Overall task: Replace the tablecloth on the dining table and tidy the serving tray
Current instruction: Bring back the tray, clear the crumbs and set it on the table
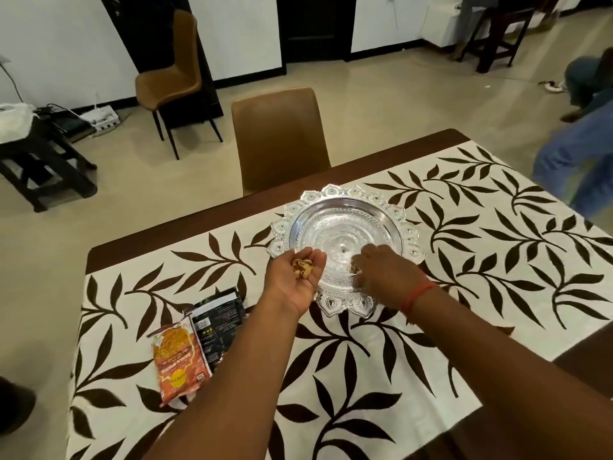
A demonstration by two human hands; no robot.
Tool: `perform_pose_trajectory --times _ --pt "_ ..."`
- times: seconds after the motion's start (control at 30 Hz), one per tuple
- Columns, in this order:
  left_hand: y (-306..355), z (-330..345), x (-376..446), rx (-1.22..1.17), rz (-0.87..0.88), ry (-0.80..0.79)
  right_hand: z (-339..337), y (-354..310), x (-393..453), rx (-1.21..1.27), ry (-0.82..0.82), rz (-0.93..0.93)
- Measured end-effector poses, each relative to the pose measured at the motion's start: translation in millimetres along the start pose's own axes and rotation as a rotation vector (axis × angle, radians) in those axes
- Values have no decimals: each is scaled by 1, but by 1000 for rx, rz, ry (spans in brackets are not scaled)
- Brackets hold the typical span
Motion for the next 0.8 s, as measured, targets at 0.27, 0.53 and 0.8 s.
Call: perform_pose_trajectory --times 0.27,0.53,0.8 --pt "-1 -1 -3 16 53 13 4 -32 -6 -38 -117 -28" --pt "-1 0 -2 39 64 29 8 -48 -20 17 -229 -249" --pt "1 -4 -4 81 82 32 -7 -36 -6 377 -219 -245"
Point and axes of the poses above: each hand's wrist, its own x-axis towards the middle knuckle, its own z-axis out of the palm, y = z × x, the point moved 7 cm from there along x, towards the middle knuckle, and after that the axes turned 1 degree about y, right-handed, at the moved point
